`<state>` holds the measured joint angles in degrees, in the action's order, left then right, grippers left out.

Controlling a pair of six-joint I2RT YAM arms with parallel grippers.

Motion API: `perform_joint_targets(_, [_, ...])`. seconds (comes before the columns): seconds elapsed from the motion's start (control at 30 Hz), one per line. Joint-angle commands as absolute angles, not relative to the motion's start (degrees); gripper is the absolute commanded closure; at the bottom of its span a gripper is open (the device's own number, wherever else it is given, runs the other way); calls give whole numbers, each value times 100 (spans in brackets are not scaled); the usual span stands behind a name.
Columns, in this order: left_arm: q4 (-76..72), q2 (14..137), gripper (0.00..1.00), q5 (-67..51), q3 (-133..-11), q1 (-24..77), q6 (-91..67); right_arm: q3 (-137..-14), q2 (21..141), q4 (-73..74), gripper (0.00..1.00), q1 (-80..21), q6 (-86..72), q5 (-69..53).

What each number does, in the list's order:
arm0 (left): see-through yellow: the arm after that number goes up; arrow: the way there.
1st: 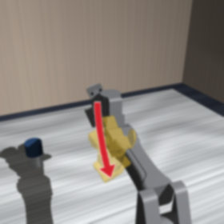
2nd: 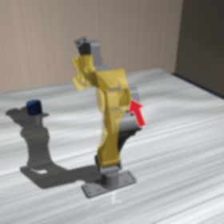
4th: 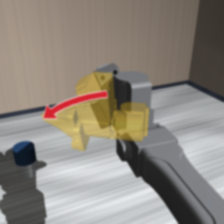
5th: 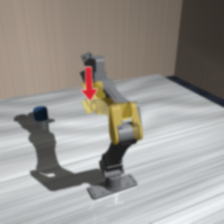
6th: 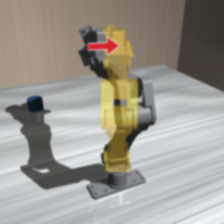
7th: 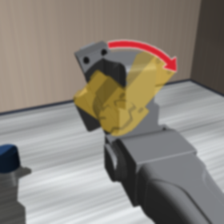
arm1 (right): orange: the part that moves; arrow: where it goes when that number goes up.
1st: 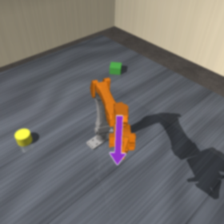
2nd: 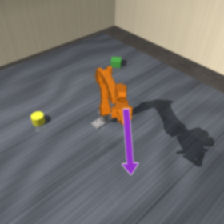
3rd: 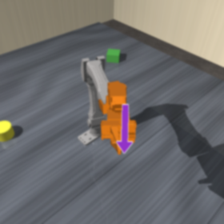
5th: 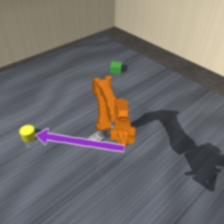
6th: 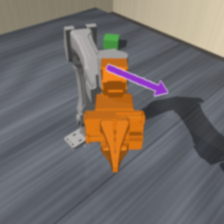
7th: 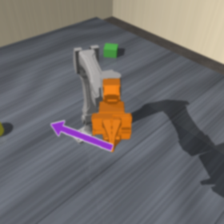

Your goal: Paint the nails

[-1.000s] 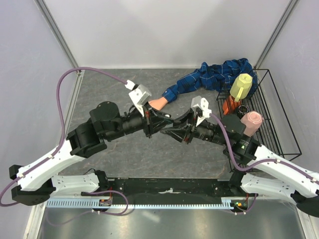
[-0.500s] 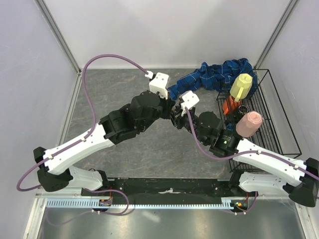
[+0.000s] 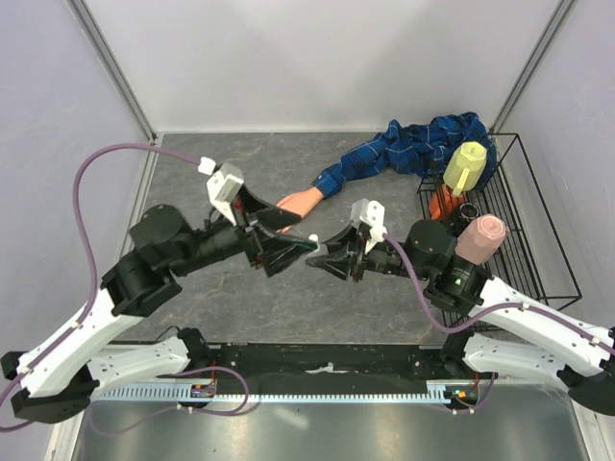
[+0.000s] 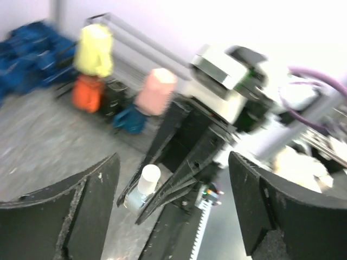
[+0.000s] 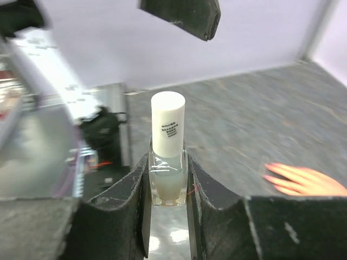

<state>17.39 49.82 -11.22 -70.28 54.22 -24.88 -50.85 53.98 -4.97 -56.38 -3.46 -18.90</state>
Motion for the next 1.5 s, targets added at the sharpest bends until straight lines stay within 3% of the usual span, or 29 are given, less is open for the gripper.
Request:
perform_joint_targets(0.0, [1152,4676,18,-2346,-6654,5370,-2531,-5282,5168,-957,100,-5581,-912,-3618])
perform_joint_targets(0.07, [941,4614,26,-2723,-6513,5370,-2505,-5308,5177,-1159,100,-5590,-1080,-3866])
perform_joint_targets(0.23, [598,4869,28,-3610,-6425,5370,-2540,-5335,5212,-1537,100,-5581,-1476,-4306])
perform_joint_targets(0.47, [299,5062,33,-3858,-6381,5353,-2575,-5317,5238,-1714,100,-5528,-1582,-4403])
perform_joint_targets(0.63, [272,5124,52,-3973,-6442,5317,-2558,-5317,5291,-1723,100,-5458,-1565,-4395])
perform_joint_targets(0.73, [316,5080,72,-3806,-6486,5300,-2479,-5379,5335,-1495,100,-5449,-1424,-4281])
perform_joint_targets(0.77, [351,5071,83,-3745,-6504,5300,-2409,-5388,5326,-1442,100,-5449,-1328,-4132])
perform_joint_targets(0.87, [658,5124,98,-3306,-6662,5300,-2233,-5493,5396,-1056,100,-5449,-1117,-3816])
perform_joint_targets(1.07, [1221,5247,98,-1717,-6829,5317,-2004,-5660,5396,-317,100,-5449,-607,-1928])
perform_joint_targets(1.17, [1502,5466,98,-227,-7004,5457,-1820,-5686,5554,-158,100,-5493,-493,-610])
perform_joint_targets(1.3, [1924,6186,98,1798,-7487,5975,-1600,-5800,5923,-149,100,-6088,-63,2117])
perform_joint_targets(1.47, [2118,6942,98,3005,-8032,6152,-2153,-5880,6232,-544,100,-6337,272,2962])
